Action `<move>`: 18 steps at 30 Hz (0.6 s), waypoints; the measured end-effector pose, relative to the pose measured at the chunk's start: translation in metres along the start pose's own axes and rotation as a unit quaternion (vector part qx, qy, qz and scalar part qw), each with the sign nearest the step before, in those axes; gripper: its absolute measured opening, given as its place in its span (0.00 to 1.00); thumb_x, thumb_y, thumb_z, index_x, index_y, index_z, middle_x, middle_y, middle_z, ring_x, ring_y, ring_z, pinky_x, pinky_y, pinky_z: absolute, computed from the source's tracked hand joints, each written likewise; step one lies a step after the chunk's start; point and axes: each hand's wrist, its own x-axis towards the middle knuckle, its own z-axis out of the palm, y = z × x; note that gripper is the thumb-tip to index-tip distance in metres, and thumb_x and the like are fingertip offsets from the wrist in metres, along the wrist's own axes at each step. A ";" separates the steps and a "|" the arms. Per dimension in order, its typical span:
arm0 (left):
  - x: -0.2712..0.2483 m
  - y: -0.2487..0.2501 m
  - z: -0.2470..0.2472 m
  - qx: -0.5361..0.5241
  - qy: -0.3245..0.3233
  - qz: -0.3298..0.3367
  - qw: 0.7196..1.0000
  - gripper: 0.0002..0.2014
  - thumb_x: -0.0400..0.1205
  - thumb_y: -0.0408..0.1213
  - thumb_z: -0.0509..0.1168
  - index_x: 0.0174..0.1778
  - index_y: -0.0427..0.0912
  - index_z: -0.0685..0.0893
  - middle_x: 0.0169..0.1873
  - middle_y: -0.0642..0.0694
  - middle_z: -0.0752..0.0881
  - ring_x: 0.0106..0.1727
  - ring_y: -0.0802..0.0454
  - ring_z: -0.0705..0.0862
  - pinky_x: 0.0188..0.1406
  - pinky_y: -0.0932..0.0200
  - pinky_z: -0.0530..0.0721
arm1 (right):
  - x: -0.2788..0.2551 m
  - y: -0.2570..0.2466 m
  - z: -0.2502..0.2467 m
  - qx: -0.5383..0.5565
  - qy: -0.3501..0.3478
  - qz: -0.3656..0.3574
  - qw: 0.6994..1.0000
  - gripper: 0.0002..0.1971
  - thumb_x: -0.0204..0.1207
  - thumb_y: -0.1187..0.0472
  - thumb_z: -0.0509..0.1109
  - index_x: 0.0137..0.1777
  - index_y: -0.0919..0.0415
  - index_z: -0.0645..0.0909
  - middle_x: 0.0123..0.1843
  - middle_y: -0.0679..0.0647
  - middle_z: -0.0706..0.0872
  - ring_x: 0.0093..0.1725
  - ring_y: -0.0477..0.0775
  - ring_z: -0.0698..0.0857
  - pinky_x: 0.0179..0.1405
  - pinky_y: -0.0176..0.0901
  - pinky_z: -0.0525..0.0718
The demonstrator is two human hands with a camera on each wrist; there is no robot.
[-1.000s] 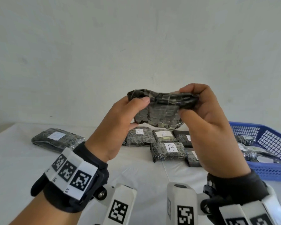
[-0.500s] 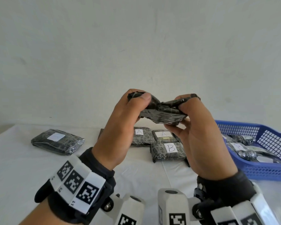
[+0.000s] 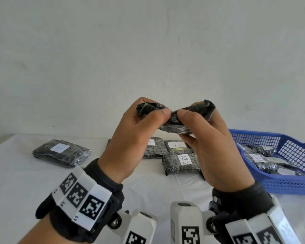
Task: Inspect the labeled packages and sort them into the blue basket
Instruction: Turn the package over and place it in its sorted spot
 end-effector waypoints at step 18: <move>-0.002 -0.004 -0.005 -0.027 -0.005 -0.075 0.997 0.25 0.71 0.56 0.58 0.53 0.42 0.84 0.54 0.45 0.86 0.58 0.51 0.80 0.67 0.40 0.77 | 0.001 0.001 -0.009 0.037 -0.027 0.007 0.999 0.07 0.62 0.45 0.67 0.36 0.45 0.78 0.53 0.53 0.77 0.57 0.58 0.77 0.66 0.61 0.80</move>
